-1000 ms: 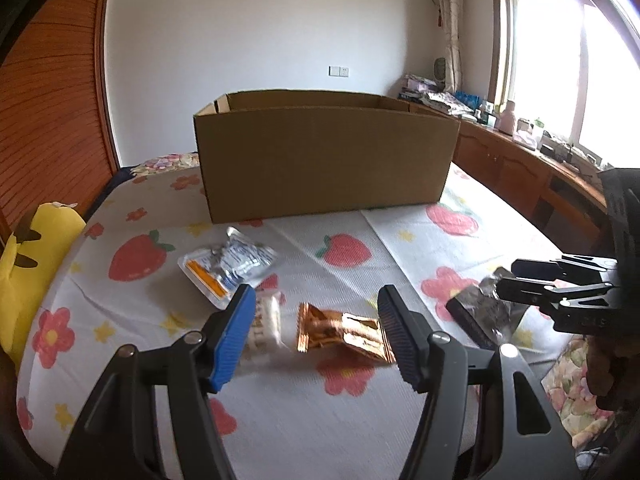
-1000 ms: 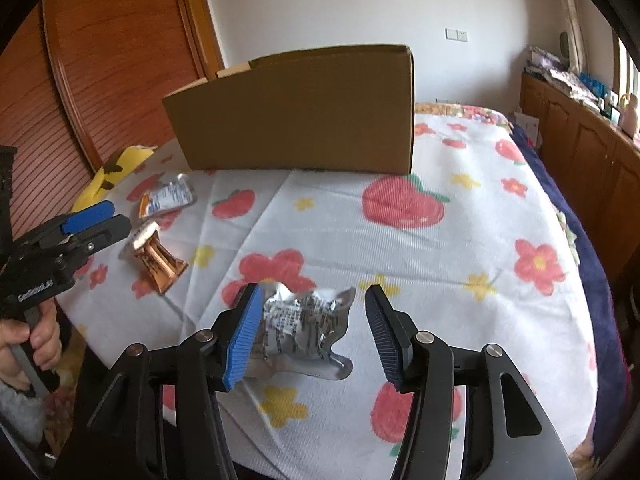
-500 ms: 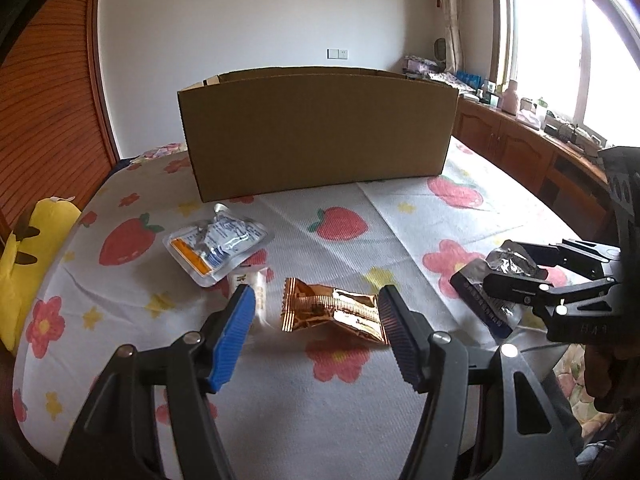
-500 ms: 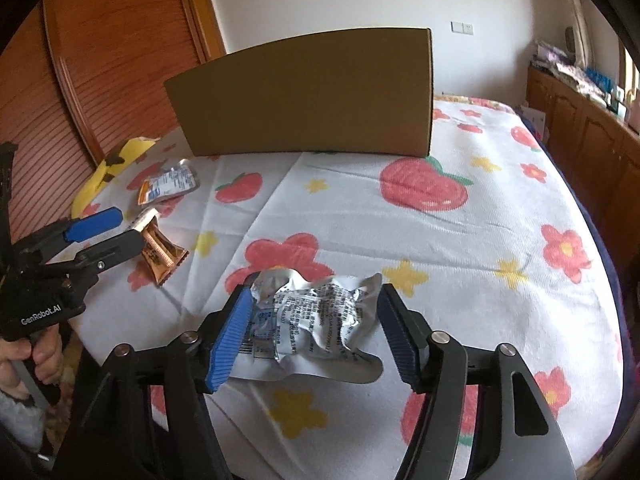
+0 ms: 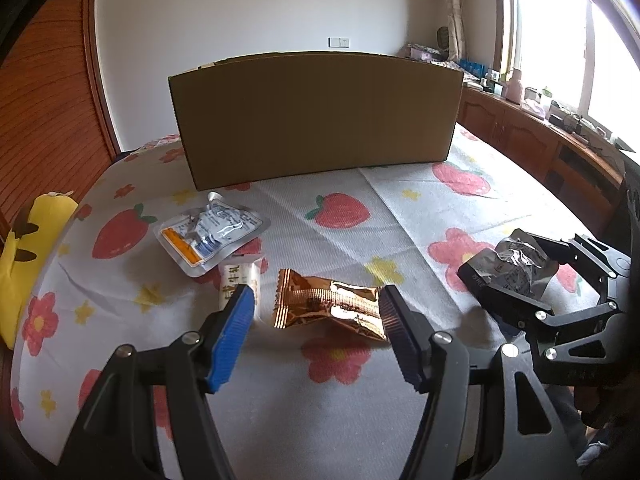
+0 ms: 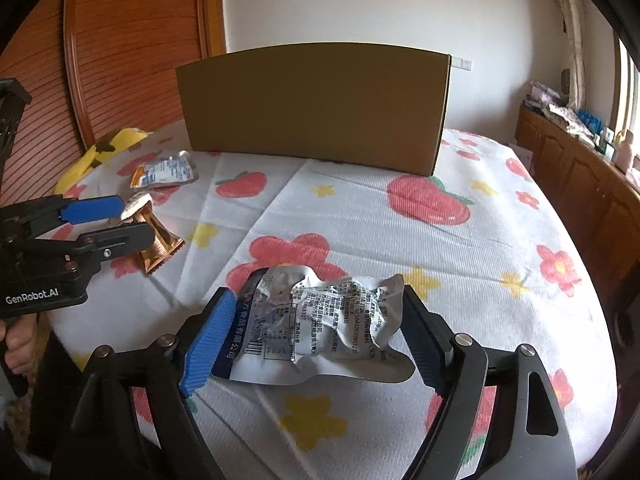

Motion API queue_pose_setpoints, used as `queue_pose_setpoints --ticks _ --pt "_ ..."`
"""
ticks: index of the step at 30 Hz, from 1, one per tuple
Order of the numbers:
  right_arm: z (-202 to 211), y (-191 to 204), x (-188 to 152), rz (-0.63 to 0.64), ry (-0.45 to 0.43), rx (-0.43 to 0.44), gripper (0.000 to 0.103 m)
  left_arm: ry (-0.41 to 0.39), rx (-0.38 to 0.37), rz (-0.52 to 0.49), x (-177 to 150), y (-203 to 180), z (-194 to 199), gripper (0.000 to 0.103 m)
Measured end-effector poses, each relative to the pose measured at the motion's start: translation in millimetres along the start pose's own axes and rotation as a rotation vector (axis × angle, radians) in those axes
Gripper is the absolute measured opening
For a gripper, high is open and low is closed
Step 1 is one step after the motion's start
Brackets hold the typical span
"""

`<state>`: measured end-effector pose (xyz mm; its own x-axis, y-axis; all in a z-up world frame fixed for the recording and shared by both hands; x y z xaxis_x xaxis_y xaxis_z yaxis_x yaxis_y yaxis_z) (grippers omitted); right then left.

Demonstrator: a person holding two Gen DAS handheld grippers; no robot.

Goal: Organize snacks
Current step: 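Grasp the copper wrapped candy with the left tool while the right tool grasps the silver foil packet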

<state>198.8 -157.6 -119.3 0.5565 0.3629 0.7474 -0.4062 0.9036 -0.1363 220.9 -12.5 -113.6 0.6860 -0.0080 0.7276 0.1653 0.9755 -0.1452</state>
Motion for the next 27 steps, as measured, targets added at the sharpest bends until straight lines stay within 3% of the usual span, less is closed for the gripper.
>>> queue_pose_setpoints --ticks 11,27 --pt "0.5 1.3 0.1 0.005 -0.006 0.000 0.083 0.062 0.005 -0.020 -2.0 -4.9 -17.4 0.066" --pt "2.0 0.8 0.5 0.000 -0.029 0.020 0.084 0.020 -0.001 -0.016 -3.2 -4.4 -19.4 0.068"
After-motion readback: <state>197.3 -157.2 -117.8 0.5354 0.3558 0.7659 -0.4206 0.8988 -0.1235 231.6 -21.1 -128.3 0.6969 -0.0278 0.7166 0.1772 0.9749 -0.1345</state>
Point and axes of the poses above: each gripper's, at about its wrist camera, not at the fingertips, and z roughly against the way its jaws point, y to its left, x to its top, the point moved 4 cm from there along -z, roughly the way its jaws point, and after that the axes turned 11 degrees about z, right-handed, at the moved point
